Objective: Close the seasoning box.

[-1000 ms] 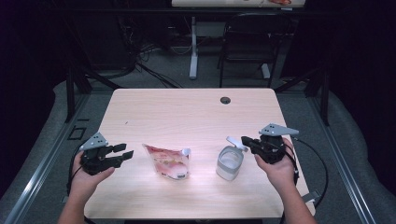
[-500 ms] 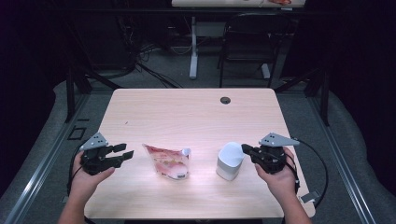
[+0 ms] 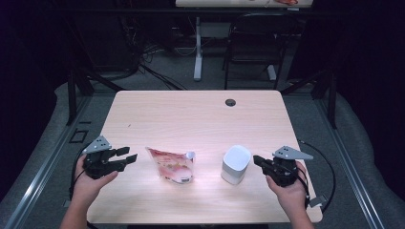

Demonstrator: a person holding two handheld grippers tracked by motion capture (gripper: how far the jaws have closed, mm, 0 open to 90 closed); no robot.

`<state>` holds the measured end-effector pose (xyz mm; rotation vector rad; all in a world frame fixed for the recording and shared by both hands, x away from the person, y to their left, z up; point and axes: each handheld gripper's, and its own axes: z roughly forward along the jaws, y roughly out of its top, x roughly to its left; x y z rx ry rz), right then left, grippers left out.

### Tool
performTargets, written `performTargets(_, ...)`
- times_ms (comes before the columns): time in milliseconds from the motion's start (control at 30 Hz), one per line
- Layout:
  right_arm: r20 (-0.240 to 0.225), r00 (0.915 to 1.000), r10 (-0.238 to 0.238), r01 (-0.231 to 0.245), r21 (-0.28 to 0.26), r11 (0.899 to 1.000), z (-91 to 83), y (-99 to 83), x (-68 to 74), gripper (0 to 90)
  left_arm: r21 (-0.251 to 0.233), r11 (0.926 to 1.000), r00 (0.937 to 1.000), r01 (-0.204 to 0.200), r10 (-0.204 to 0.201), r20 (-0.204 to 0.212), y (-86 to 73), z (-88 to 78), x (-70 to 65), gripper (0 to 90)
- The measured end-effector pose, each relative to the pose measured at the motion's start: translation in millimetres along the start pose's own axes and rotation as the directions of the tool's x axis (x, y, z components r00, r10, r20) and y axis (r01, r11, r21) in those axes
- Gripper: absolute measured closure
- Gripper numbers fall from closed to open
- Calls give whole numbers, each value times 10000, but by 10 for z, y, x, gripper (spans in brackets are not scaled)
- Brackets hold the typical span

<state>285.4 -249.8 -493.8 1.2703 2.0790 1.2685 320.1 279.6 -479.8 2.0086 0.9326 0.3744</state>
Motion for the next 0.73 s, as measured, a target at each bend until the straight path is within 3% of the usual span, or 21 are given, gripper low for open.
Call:
performTargets(200,334,9989,339,-342,97,9994,23,-164,-89,881,42,10000,10000,31,-30,-72,-12,10,10,527)
performTargets(367,694,9971,299,-319,283,9991,49,-257,-129,839,96,9999,9999,32,-31,-106,-20,22,16,526)
performTargets(400,751,9965,363,-390,348,9986,64,-293,-152,778,107,9999,9999,39,-38,-101,-23,27,18,524)
performTargets(467,824,9959,368,-398,352,9986,69,-313,-165,773,118,9999,9999,45,-43,-112,-25,30,20,524)
performTargets(567,1036,9932,533,-583,458,9972,120,-400,-224,621,126,9999,9999,94,-92,-120,-33,37,26,520)
performTargets(733,1405,9886,545,-573,158,9982,156,-451,-260,470,114,9998,9998,147,-145,-162,-41,45,40,514)
